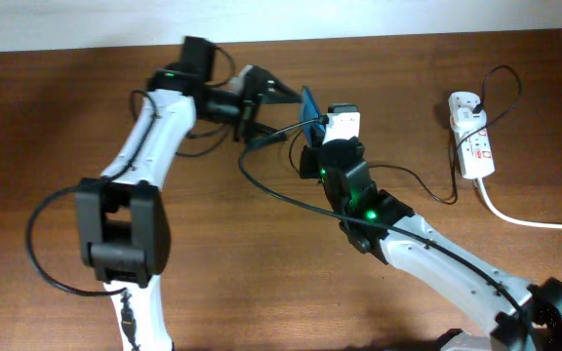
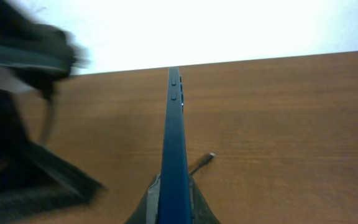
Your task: Plug charger to phone and switch on socket
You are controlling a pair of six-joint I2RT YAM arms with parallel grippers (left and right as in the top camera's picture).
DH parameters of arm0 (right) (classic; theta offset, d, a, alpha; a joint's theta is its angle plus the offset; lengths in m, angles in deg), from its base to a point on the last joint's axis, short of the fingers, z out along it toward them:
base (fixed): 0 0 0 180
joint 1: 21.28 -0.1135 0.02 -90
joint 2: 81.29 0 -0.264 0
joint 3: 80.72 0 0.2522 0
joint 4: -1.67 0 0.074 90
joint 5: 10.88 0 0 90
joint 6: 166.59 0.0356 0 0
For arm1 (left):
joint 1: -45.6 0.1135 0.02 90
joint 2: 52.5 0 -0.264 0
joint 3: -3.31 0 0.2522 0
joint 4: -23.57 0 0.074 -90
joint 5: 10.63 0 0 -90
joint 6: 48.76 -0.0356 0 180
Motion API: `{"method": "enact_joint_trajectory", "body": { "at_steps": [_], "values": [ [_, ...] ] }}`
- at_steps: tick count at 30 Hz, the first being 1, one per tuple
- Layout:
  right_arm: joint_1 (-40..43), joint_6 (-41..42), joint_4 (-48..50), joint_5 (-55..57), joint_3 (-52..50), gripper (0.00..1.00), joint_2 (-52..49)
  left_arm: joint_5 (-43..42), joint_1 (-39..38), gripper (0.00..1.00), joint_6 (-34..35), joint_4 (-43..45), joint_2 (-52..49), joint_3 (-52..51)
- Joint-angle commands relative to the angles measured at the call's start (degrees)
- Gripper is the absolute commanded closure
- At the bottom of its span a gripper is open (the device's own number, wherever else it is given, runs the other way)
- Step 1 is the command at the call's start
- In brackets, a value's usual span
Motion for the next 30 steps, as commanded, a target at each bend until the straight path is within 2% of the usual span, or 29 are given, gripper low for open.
{"method": "enact_joint_trajectory", "body": {
  "at_steps": [1, 3, 4, 5, 6, 8, 9, 11, 14, 17, 19, 23, 26, 28, 30],
  "values": [
    [1.1, 4.1, -3.5, 2.5, 1.3, 0.96, 6.7, 0.8, 8.7, 0.01, -15.8, -6.1, 5.6, 0.5],
    [3.5, 9.4, -9.7, 0.4, 1.3, 0.96, 9.1, 3.2, 14.0, 0.01, -24.5, -14.0, 8.7, 0.5],
    [6.7, 14.6, -15.0, -4.5, 1.3, 0.96, 10.8, 6.8, 18.0, 0.01, -31.8, -20.5, 11.4, 0.5],
    [8.0, 16.7, -16.8, -7.3, 1.3, 0.96, 11.2, 9.4, 20.2, 0.01, -35.4, -23.9, 12.9, 0.5],
    [11.4, 21.7, -19.6, -14.9, 1.3, 0.96, 11.5, 13.7, 23.3, 0.01, -40.3, -28.9, 15.2, 0.5],
    [15.3, 27.4, -19.8, -27.5, 0.9, 0.96, 10.6, 17.9, 27.5, 0.01, -46.8, -34.9, 19.3, 0.5],
    [16.9, 30.4, -16.6, -36.4, 0.4, 0.96, 9.3, 18.4, 31.4, 0.01, -51.8, -38.1, 22.9, 0.5],
    [17.1, 31.2, -10.0, -48.7, 0.3, 0.96, 6.9, 18.4, 35.1, 0.01, -55.9, -39.9, 28.0, 0.5],
    [15.3, 36.9, -0.2, -60.3, 0.3, 0.96, 3.5, 18.4, 39.9, 0.0, -57.1, -40.0, 37.3, 0.5],
    [12.4, 39.1, 7.6, -64.2, 0.3, 0.96, 1.6, 18.4, 43.8, 0.02, -57.1, -39.8, 47.4, 0.5],
    [10.9, 39.0, 8.8, -65.1, 0.3, 0.96, 1.5, 19.1, 46.2, 0.02, -57.1, -39.7, 55.2, 0.5],
    [11.0, 39.0, 8.8, -67.0, 0.3, 0.96, 1.5, 27.7, 47.5, 0.01, -57.1, -39.0, 70.8, -2.2],
    [12.5, 38.3, 8.8, -67.9, 0.3, 0.96, 1.5, 30.5, 47.5, 0.01, -55.4, -36.0, 78.9, -8.9],
    [14.5, 38.3, 8.7, -71.0, 0.3, 0.96, 1.5, 34.5, 47.5, 0.0, -51.4, -32.1, 83.2, -16.1],
    [16.7, 36.8, 8.7, -74.5, 0.3, 0.96, 1.5, 33.9, 47.5, 0.01, -46.8, -25.6, 85.9, -26.0]
  ]
}}
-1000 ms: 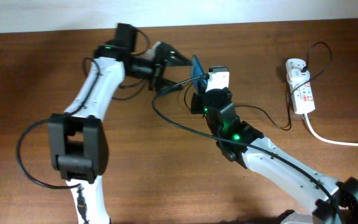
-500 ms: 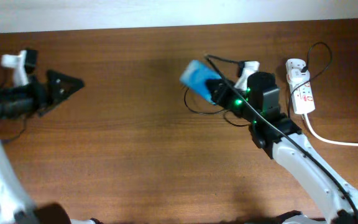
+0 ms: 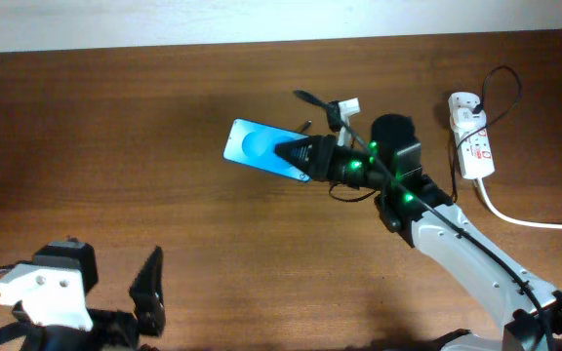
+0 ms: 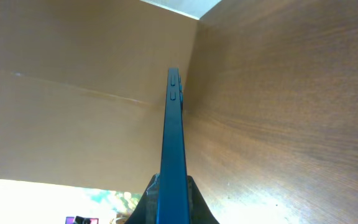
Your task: Plug charger to phone and switch on socket
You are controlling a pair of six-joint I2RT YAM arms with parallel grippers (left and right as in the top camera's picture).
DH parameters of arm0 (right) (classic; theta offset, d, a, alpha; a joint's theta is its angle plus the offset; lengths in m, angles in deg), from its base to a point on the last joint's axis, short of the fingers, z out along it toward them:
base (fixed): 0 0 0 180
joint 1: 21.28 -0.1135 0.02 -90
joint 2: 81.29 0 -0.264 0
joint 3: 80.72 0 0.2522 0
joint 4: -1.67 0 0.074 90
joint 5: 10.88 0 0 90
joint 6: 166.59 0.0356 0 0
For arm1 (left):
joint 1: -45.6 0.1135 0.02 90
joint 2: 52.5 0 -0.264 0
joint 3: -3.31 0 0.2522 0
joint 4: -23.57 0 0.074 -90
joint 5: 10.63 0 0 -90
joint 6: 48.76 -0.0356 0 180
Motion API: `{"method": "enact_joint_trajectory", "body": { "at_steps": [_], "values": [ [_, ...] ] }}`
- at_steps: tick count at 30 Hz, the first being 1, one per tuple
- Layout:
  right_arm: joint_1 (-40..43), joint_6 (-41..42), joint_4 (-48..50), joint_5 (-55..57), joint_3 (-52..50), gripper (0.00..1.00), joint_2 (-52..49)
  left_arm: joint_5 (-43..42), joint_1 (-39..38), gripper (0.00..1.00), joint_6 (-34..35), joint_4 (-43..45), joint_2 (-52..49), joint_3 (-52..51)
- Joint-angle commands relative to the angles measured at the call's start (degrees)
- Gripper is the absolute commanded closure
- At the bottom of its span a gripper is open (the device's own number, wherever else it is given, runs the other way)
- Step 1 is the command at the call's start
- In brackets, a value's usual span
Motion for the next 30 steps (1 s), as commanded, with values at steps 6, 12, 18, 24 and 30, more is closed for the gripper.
{"method": "enact_joint_trajectory", "body": {
  "at_steps": [6, 12, 18, 24, 30],
  "values": [
    [7.4, -1.7, -2.8, -10.1, 0.3, 0.96, 0.3, -15.6, 0.3, 0.01, 36.4, 45.2, 1.3, -43.8],
    [5.5, -0.8, -7.3, -3.9, 0.3, 0.96, 0.3, -12.9, -12.7, 0.01, 65.2, 81.8, -8.2, -60.2],
    [-0.3, 9.8, -7.3, 7.4, 0.3, 0.96, 0.3, 3.5, -36.0, 0.01, 79.0, 97.8, -21.8, -60.2],
    [-3.5, 18.4, -7.3, 16.8, 0.3, 0.96, 0.3, 5.4, -45.7, 0.01, 100.4, 99.7, -31.8, -60.2],
    [-7.5, 22.8, -7.3, 24.7, 0.3, 0.96, 0.3, 5.4, -47.6, 0.06, 111.5, 108.0, -33.9, -60.2]
  ]
}}
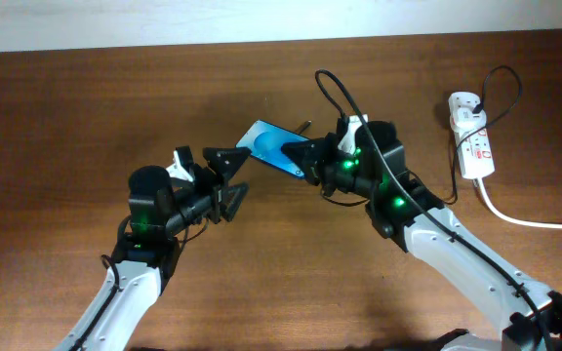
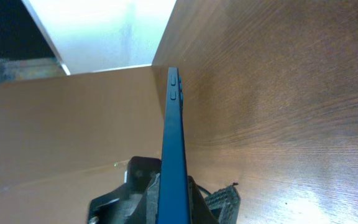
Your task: Plug charger to phone and switch on socket
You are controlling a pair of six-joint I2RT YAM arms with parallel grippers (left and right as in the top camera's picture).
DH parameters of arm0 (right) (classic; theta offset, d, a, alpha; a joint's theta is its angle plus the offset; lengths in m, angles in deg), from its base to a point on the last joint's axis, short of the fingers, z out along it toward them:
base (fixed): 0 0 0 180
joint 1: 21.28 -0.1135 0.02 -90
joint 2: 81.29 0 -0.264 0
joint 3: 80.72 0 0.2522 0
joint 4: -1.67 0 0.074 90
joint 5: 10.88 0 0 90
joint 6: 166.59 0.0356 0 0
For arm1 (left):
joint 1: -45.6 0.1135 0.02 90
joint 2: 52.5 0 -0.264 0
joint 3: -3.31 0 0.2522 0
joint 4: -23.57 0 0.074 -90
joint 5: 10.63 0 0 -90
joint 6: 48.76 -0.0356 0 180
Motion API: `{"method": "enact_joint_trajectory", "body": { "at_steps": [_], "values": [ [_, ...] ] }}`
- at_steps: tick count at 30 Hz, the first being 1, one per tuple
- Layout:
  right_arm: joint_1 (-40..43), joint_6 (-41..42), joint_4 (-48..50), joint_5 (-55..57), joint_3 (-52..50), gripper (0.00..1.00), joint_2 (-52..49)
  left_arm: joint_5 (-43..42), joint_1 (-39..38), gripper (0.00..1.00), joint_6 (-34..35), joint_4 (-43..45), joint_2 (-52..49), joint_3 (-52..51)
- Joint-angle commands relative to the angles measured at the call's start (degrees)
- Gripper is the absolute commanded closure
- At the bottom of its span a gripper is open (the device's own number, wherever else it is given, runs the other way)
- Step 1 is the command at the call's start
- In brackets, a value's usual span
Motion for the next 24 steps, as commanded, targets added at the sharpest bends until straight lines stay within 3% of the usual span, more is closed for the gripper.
{"method": "enact_joint_trajectory", "body": {
  "at_steps": [1, 2, 5, 8, 9, 12, 19, 24],
  "values": [
    [-2.8, 3.1, 0.8, 6.3, 0.3, 0.96, 0.3, 0.8, -0.5, 0.1, 10.3, 5.0, -0.2, 0.1],
    [-3.5, 3.1, 0.8, 7.2, 0.3, 0.96, 0.3, 0.8, -0.6, 0.16, 12.5, 5.8, -0.2, 0.1],
    [-5.1, 4.1, 0.8, 8.8, 0.3, 0.96, 0.3, 0.8, -1.2, 0.21, 14.3, 6.0, -0.2, 0.1],
    [-6.8, 8.7, 0.8, 9.4, 0.3, 0.96, 0.3, 0.8, -2.4, 0.4, 15.3, 6.0, -0.2, 0.1],
    [-7.5, 10.8, 0.7, 9.4, 0.4, 0.96, 0.3, 0.9, -2.8, 0.42, 15.8, 6.0, -0.2, 0.1],
    [-9.4, 16.3, 0.8, 9.4, 0.3, 0.96, 0.3, 1.0, -3.1, 0.44, 15.8, 6.0, -0.2, 0.1],
    [-10.5, 16.5, -2.1, 5.7, 0.3, 0.96, 0.3, 1.4, -3.1, 0.52, 15.8, 5.9, -0.2, 0.1],
    [-10.4, 15.6, -3.9, 3.5, 0.3, 0.96, 0.3, 3.0, -3.1, 0.51, 14.0, -2.2, -0.2, 0.1]
  ]
}}
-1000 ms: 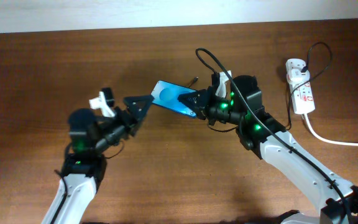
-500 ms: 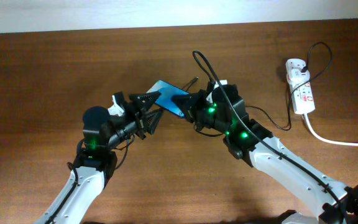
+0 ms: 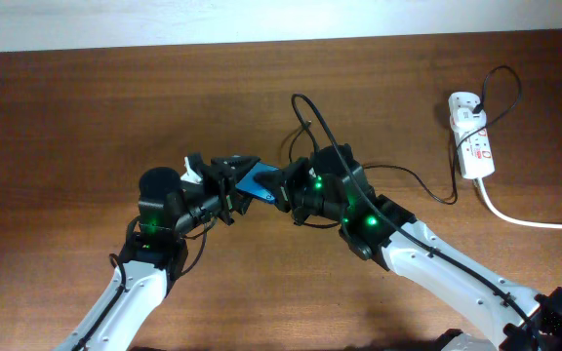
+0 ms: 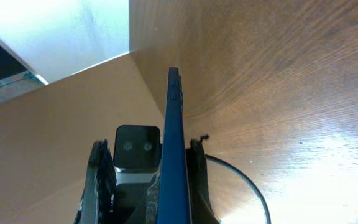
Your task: Plug charger to phone and switch on socket
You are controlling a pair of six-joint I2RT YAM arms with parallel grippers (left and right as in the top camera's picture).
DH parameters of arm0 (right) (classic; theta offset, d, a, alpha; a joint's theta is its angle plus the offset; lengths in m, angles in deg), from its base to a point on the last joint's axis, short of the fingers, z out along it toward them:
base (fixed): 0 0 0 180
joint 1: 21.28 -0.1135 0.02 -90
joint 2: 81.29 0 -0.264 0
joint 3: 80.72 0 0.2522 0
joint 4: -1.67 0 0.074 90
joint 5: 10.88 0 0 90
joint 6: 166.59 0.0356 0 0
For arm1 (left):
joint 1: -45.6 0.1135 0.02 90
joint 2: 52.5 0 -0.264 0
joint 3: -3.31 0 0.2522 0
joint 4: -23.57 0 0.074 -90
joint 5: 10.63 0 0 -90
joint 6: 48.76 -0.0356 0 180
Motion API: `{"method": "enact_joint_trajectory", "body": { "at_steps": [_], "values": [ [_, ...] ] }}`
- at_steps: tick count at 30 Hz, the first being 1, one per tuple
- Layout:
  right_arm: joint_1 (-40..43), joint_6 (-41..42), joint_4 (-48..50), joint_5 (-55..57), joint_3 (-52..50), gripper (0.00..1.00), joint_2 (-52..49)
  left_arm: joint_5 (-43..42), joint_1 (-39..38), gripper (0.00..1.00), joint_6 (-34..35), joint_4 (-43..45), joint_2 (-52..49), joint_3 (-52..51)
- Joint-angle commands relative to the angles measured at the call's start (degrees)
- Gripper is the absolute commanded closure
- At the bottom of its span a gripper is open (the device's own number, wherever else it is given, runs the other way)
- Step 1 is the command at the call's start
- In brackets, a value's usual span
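The blue phone [image 3: 259, 181] is held off the table at mid-table, with my right gripper [image 3: 283, 192] shut on its right end. In the right wrist view the phone [image 4: 174, 137] stands edge-on, rising from my right gripper [image 4: 174, 208]. My left gripper [image 3: 234, 185] points right at the phone's free end and is open. Its fingers [image 4: 98, 180] sit on either side of that end, and I cannot tell whether they touch it. The black charger cable [image 3: 305, 117] loops behind the phone and runs to the white socket strip [image 3: 471, 136] at far right. The cable's plug tip is too small to make out.
A white mains lead [image 3: 525, 219] runs from the strip off the right edge. The cable [image 4: 253, 186] arcs over the brown tabletop [image 3: 86, 117] beside the phone. A pale wall runs along the table's far edge.
My right gripper has carried the phone left and toward the front. My left gripper has closed the gap, and its open fingers now bracket the phone's free end. The cable loop has shifted left.
At first my left gripper was at the back by the cable while the right held the phone on edge. Then the left arm was down at the front left corner. Later its open gripper faced the phone across a gap, and now it has reached the phone.
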Motion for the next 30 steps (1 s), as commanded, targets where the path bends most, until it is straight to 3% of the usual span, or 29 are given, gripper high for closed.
{"method": "enact_joint_trajectory", "body": {
  "at_steps": [1, 4, 9, 17, 21, 26, 30],
  "values": [
    [0.2, -0.4, 0.6, -3.0, 0.4, 0.96, 0.3, 1.9, 0.1, 0.51, -1.1, -3.7, 0.0, 0.1],
    [0.2, -0.4, 0.7, -4.0, 0.4, 0.96, 0.3, 2.7, 0.4, 0.54, -1.1, -3.6, -0.2, 0.1],
    [1.3, -1.8, 0.6, -6.4, 0.4, 0.96, 0.3, 2.6, 0.7, 0.78, -2.2, -3.6, -0.2, 0.1],
    [2.6, -3.4, 0.3, -5.6, 0.4, 0.96, 0.3, 1.9, 0.7, 0.83, -2.1, -2.1, -0.1, 0.1],
    [2.7, -6.3, 0.1, -5.1, 0.4, 0.96, 0.3, 0.2, 0.7, 0.97, -2.1, -0.6, -0.1, 0.1],
    [2.8, -6.3, -3.6, -4.2, 0.4, 0.8, 0.3, -0.6, 0.7, 1.0, -2.2, -0.6, -0.1, 0.1],
    [2.8, -6.3, -4.8, -4.2, 0.4, 0.63, 0.3, 0.3, 0.7, 1.0, -5.2, -1.2, -0.1, 0.1]
  ]
}}
